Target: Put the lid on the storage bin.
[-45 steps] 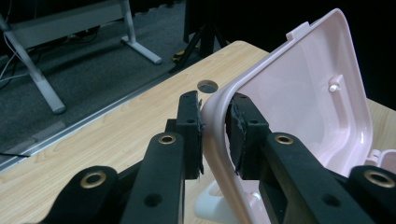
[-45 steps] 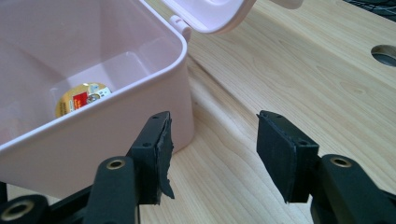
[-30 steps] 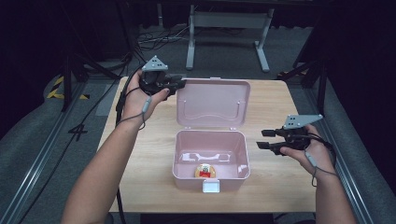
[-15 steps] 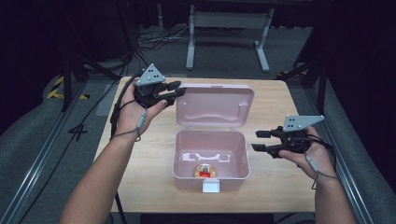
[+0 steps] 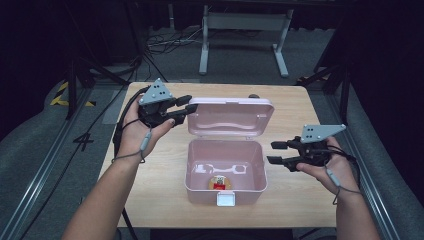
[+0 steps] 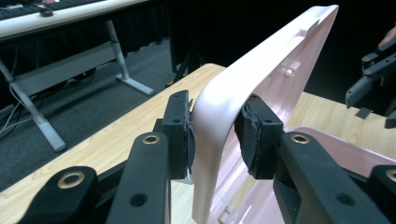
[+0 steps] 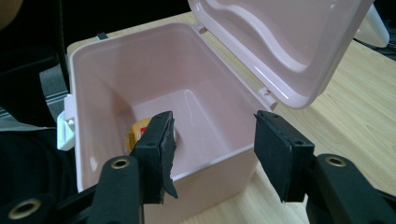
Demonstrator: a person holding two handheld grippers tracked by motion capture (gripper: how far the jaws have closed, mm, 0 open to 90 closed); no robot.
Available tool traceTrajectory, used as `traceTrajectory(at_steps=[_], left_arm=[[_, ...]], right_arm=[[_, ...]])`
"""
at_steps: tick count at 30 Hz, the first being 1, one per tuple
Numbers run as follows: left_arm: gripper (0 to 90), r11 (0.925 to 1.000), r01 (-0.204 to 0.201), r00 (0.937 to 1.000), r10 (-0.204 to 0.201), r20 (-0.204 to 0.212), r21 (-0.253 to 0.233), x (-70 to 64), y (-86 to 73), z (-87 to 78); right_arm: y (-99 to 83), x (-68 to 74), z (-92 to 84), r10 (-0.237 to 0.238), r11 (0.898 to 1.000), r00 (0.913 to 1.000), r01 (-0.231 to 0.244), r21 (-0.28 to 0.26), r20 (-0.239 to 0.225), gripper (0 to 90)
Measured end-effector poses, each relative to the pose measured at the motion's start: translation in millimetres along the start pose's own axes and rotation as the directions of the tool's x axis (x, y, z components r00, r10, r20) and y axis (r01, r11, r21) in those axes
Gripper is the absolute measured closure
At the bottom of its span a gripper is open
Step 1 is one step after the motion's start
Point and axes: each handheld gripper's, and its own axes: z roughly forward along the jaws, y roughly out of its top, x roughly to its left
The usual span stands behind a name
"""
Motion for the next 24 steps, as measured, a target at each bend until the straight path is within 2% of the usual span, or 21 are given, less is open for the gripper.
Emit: traceTrajectory(at_steps=[7, 9, 12, 13, 15, 20, 24], left_arm=[[64.5, 1.0000, -0.007, 0.9999, 0.007, 0.010, -0.005, -8.4, -4.7, -6.9], [63.9, 0.9999, 0.005, 0.9999, -0.005, 0.014, -0.010, -9.2, -7.6, -8.8], [63.7, 0.9981, 0.053, 0.9984, -0.053, 0.018, -0.030, -10.5, -13.2, -11.7], [64.2, 0.9981, 0.053, 0.9984, -0.053, 0.018, -0.030, -10.5, -13.2, -11.7], [65.4, 0.9940, 0.096, 0.9953, -0.095, 0.020, -0.053, -11.7, -18.7, -14.3], [67.9, 0.9894, 0.122, 0.9924, -0.120, 0.025, -0.079, -13.4, -24.7, -16.6], [68.5, 0.9900, 0.116, 0.9932, -0.114, 0.023, -0.081, -15.3, -25.7, -16.9]], right_arm=[[1.6, 2.6, -1.1, 0.011, 1.000, 0.9999, -0.011, -0.005, -0.009, 49.6], [2.2, 3.4, -0.6, 0.007, 1.000, 0.9999, -0.007, -0.003, -0.011, 49.7], [3.5, 5.3, -0.1, 0.004, 1.000, 0.9999, -0.004, -0.001, -0.015, 49.7], [3.7, 5.7, 0.0, 0.003, 1.000, 0.9999, -0.003, -0.002, -0.015, 49.8], [4.0, 6.4, 0.1, 0.004, 1.000, 0.9999, -0.004, 0.001, -0.014, 49.9], [5.6, 8.6, -0.2, 0.003, 1.000, 0.9999, -0.003, 0.001, -0.013, 50.4], [7.1, 11.0, 1.3, -0.001, 1.000, 0.9998, 0.001, 0.002, -0.019, 50.5]])
